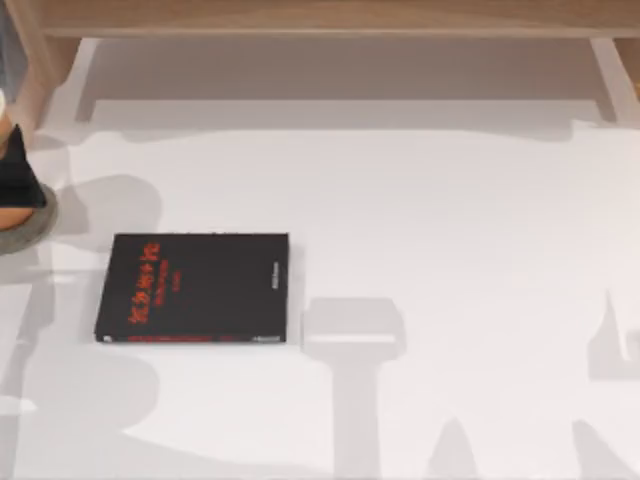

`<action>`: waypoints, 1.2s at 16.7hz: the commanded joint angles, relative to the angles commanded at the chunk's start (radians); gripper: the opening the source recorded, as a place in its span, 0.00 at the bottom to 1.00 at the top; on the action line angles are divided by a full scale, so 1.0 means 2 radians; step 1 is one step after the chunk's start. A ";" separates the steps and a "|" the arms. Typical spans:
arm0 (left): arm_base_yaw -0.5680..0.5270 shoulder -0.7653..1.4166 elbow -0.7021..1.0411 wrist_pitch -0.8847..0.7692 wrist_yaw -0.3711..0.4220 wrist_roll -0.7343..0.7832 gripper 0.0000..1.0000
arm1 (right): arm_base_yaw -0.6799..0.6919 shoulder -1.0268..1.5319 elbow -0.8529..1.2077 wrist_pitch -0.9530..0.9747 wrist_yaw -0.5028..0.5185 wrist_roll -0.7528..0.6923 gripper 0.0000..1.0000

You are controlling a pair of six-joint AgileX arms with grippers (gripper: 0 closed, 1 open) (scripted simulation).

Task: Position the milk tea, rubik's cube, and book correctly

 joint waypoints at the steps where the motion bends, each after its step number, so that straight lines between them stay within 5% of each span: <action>1: 0.000 0.000 0.000 0.000 0.000 0.000 1.00 | 0.000 0.000 0.000 0.000 0.000 0.000 1.00; 13: 0.012 -0.016 -0.059 0.040 0.013 0.000 1.00 | 0.000 0.000 0.000 0.000 0.000 0.000 1.00; 20: 0.020 -0.148 -0.086 -0.059 0.020 0.001 1.00 | 0.000 0.000 0.000 0.000 0.000 0.000 1.00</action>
